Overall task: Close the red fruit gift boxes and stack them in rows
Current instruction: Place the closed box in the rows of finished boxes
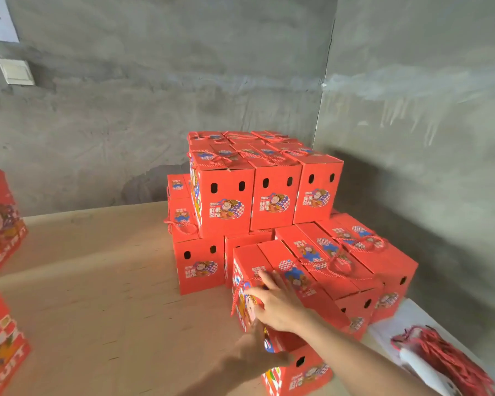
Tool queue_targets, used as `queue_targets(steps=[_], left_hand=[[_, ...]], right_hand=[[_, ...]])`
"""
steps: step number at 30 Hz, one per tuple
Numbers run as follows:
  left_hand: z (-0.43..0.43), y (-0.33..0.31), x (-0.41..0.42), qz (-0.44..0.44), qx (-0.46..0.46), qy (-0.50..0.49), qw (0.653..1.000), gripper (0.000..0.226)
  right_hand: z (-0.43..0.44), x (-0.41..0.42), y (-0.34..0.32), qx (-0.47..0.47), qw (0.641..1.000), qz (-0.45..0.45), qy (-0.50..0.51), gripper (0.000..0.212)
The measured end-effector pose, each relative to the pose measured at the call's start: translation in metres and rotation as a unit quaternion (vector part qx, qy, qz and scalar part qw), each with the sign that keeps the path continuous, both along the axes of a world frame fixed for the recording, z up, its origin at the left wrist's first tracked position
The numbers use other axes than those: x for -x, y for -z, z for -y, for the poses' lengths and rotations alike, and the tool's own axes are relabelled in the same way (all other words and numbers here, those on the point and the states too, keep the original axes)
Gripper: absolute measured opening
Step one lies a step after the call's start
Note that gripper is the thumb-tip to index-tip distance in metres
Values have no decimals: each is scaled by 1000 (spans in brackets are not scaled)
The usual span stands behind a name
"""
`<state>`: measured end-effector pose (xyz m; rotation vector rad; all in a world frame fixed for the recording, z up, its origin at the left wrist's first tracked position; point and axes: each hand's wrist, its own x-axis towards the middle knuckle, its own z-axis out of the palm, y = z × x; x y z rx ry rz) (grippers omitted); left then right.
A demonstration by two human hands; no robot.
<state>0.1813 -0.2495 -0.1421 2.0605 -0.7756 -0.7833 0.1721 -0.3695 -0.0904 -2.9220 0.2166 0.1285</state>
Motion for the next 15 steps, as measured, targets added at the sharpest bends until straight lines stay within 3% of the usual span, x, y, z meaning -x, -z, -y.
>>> queue_targets(steps=[2,6,9,13,15], left_hand=[[1,0,-2,21,11,-4,1000,117],[3,-4,-11,20,21,-6,1000,78],[6,-14,-21,29,10,-31,999,66],[9,-26,-28,87,-3,-67,994,56],[8,-29,-26,103,3,-86,991,55]], right_hand=[[2,-8,7,-11,1000,21,-6,47],[6,-27,5,-47,998,22,-20,52],[7,-37,0,-61,998,30,-8,50],[-3,-42,-2,-21,987,140,81,41],[-4,-33,1,-11,983,144,118,45]])
